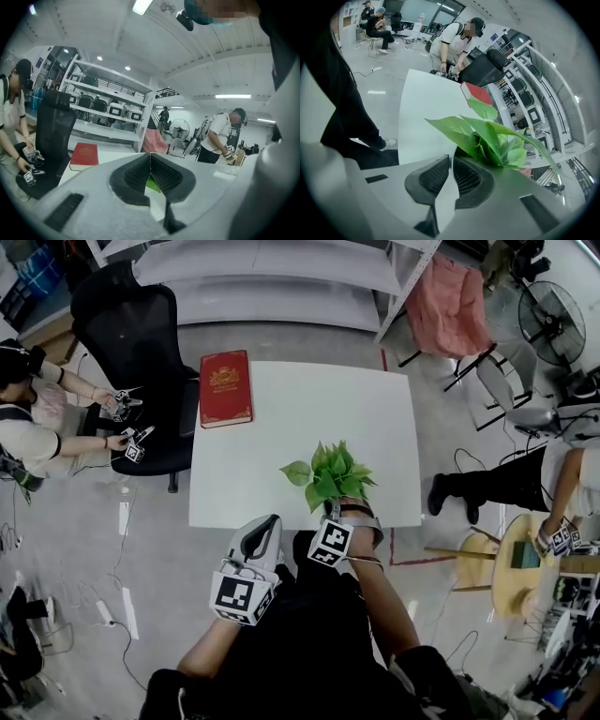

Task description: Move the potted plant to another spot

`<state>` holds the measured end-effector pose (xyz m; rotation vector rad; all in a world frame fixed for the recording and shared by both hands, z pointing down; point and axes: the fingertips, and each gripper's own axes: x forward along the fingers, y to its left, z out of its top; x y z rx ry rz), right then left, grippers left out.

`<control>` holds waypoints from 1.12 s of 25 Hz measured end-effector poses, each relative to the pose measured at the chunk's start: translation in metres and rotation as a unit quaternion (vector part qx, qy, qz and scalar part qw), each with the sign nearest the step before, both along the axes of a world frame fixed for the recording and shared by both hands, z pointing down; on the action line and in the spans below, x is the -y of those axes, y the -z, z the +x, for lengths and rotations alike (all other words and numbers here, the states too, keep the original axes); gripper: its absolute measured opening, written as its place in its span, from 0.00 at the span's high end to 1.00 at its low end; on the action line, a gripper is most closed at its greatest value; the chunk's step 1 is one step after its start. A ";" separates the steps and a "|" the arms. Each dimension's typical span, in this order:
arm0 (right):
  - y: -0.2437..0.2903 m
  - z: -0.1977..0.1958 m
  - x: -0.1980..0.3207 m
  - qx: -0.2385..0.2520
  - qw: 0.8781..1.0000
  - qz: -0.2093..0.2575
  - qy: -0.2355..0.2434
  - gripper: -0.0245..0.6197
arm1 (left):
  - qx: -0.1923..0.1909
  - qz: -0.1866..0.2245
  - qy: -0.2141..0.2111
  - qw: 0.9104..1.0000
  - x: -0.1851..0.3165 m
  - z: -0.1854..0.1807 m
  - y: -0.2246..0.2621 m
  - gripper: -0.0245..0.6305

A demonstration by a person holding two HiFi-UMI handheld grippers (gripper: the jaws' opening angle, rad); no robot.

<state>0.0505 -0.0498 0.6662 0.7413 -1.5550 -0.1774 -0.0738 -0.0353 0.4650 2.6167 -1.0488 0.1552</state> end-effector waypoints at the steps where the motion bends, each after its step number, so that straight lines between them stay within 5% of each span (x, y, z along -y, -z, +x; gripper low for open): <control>1: 0.000 -0.001 -0.005 0.001 1.000 0.000 -0.002 0.91 | -0.001 -0.001 -0.002 1.000 -0.004 -0.001 -0.001 0.94; 28: -0.052 -0.020 -0.072 0.011 0.998 -0.047 -0.026 0.91 | 0.005 -0.008 -0.028 1.000 -0.029 -0.006 -0.014 0.94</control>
